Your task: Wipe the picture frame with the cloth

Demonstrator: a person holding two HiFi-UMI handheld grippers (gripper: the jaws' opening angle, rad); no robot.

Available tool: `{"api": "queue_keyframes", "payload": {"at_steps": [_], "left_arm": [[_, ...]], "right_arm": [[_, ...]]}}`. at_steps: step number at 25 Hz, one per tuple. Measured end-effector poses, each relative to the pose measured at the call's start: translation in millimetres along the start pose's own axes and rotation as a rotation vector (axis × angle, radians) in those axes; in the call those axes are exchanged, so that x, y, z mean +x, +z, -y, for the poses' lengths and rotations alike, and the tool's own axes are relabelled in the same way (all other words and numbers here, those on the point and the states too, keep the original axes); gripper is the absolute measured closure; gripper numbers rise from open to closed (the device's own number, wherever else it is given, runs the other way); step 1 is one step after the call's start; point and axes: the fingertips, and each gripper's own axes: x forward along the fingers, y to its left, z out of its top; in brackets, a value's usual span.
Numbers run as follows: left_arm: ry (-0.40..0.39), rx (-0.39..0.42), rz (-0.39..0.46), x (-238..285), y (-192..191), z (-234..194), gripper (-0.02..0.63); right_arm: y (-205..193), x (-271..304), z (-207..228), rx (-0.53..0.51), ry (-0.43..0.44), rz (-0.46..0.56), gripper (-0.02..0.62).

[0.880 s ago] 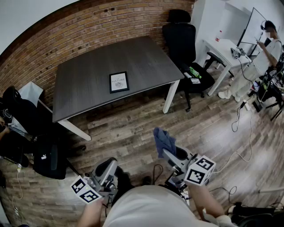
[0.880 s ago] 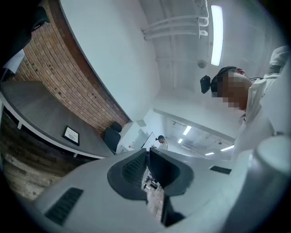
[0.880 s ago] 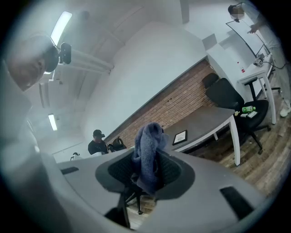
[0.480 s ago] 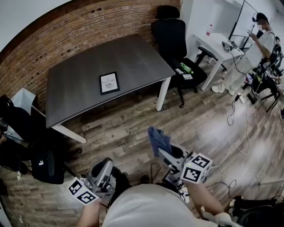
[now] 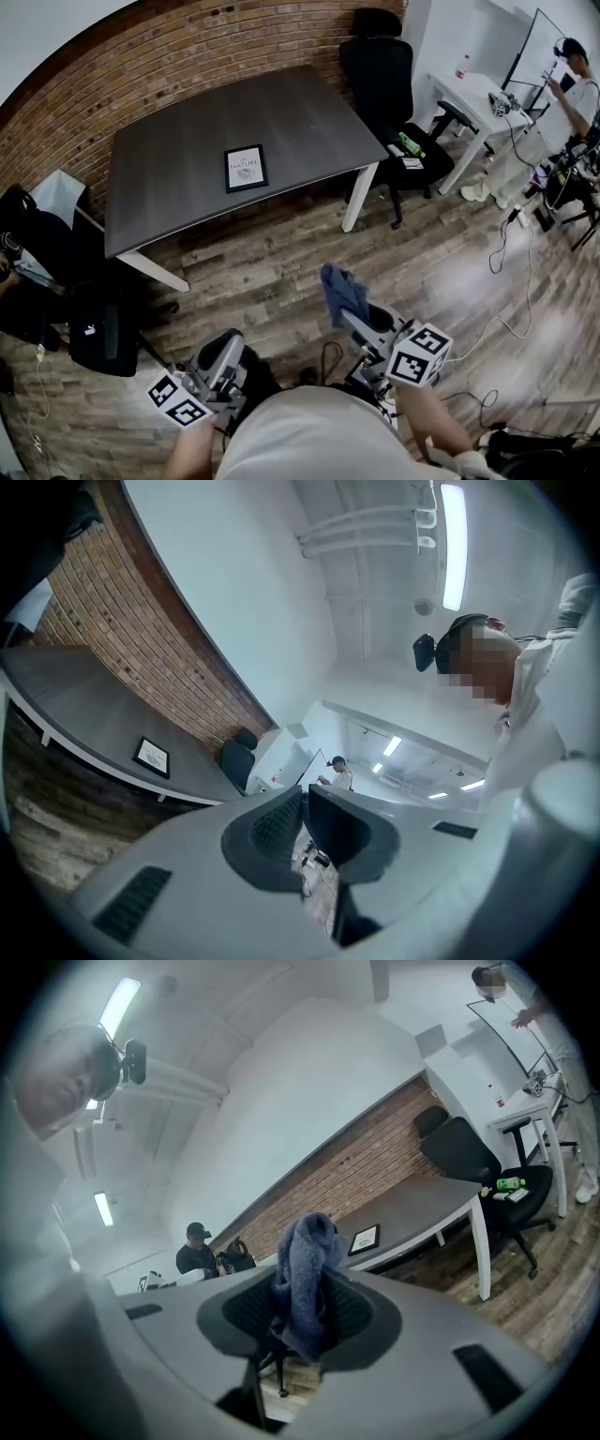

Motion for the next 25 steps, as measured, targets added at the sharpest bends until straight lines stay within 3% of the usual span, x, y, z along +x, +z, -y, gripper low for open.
{"api": "queue_keyframes", "payload": {"at_steps": [6,13,19,25], "left_arm": [[0.059,-0.004,-0.016,-10,1,-16,0.575],[0.115,-0.037,-0.066,-13,18,-80,0.575],[0.064,-0.041,-0.105,23,47,-138,0.575],[0.034,0.007,-0.189,43,81,-205,0.574]], "right_arm": [[-6,26,3,0.020,0.032,-0.043,0.465],[-1,93,1,0.003,0.061,-0.091,0.463],[12,153,12,-0.056,0.035,-0.147,0.463],[38,228,19,-0.115,-0.022,-0.161,0.463]]}}
